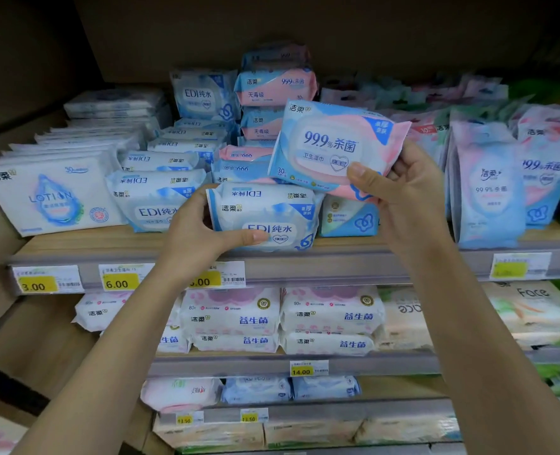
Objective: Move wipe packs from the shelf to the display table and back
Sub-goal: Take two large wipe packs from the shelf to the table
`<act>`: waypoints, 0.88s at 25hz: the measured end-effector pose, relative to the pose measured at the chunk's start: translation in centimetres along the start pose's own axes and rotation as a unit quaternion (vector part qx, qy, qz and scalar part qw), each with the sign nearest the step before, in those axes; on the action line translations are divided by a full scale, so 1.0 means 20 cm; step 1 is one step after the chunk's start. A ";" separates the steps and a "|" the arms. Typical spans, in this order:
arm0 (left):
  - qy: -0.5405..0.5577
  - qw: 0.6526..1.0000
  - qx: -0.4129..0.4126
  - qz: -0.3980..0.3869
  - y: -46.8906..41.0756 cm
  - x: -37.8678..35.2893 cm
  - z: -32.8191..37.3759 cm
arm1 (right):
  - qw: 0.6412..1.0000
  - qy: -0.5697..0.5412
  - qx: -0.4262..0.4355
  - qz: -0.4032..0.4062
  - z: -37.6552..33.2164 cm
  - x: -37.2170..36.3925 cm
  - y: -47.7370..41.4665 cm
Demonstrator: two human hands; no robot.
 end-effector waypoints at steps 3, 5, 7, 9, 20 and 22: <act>0.051 0.999 -0.005 0.010 0.01 0.01 0.04 | 1.000 -0.015 -0.004 0.007 -0.01 0.02 0.00; 0.071 0.997 -0.009 0.012 0.02 0.05 0.08 | 0.999 -0.033 0.000 0.011 -0.04 0.02 -0.01; 0.115 0.993 -0.009 0.014 0.04 0.11 0.09 | 0.999 -0.049 0.013 0.020 -0.08 0.01 -0.02; 0.170 0.985 -0.016 0.028 0.09 0.22 0.10 | 0.997 -0.069 0.013 0.018 -0.07 -0.01 -0.01; 0.120 0.935 0.098 0.319 1.25 0.78 -0.27 | 0.953 -0.081 -0.118 -0.266 0.39 -0.60 0.50; 0.117 0.905 0.131 0.388 1.61 0.80 -0.32 | 0.923 -0.099 -0.156 -0.338 0.46 -0.77 0.72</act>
Point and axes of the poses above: each hand's wrist, its own y-axis away from the middle knuckle, its own x-axis out of the back of the hand, z = x × y, the point moved 10 cm from there along -y, towards the middle knuckle
